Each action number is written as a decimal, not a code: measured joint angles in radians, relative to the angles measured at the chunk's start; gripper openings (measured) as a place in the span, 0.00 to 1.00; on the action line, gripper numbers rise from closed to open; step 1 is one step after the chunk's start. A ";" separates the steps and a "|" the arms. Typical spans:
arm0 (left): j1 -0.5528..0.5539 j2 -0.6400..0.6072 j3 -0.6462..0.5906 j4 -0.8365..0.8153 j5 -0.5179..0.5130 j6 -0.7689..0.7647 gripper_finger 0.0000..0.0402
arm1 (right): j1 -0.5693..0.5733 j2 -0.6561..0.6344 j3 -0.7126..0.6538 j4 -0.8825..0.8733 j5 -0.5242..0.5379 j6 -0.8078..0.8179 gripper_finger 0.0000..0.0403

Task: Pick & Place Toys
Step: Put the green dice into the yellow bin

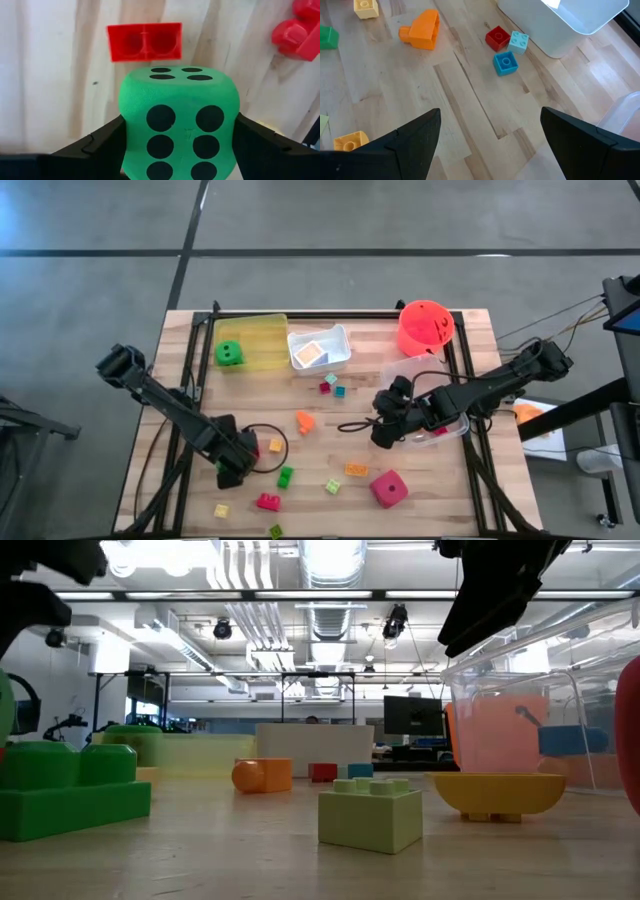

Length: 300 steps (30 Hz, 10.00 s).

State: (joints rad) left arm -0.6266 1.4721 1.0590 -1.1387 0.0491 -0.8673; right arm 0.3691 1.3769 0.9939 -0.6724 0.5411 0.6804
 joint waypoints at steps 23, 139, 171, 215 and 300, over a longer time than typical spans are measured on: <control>0.379 -0.003 0.391 -0.400 -0.370 0.342 0.73 | 0.000 0.000 0.000 0.001 0.000 -0.003 0.84; 1.315 -0.006 -0.118 0.186 -0.231 1.190 0.79 | 0.017 0.000 -0.009 0.026 0.000 0.011 0.84; 1.312 -0.003 -0.093 0.165 -0.297 1.155 0.99 | 0.017 0.000 -0.009 0.026 0.000 0.011 0.84; 1.305 -0.004 -0.076 0.066 -0.224 1.060 1.00 | 0.021 0.000 -0.009 0.025 -0.003 0.012 0.84; 1.335 -0.029 0.039 -0.025 0.079 1.202 1.00 | -0.224 0.235 0.000 0.936 -0.085 -0.223 0.69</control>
State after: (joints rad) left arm 0.7082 1.4430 1.0976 -1.1634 0.1276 0.3345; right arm 0.1450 1.6120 0.9944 0.2641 0.4558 0.4570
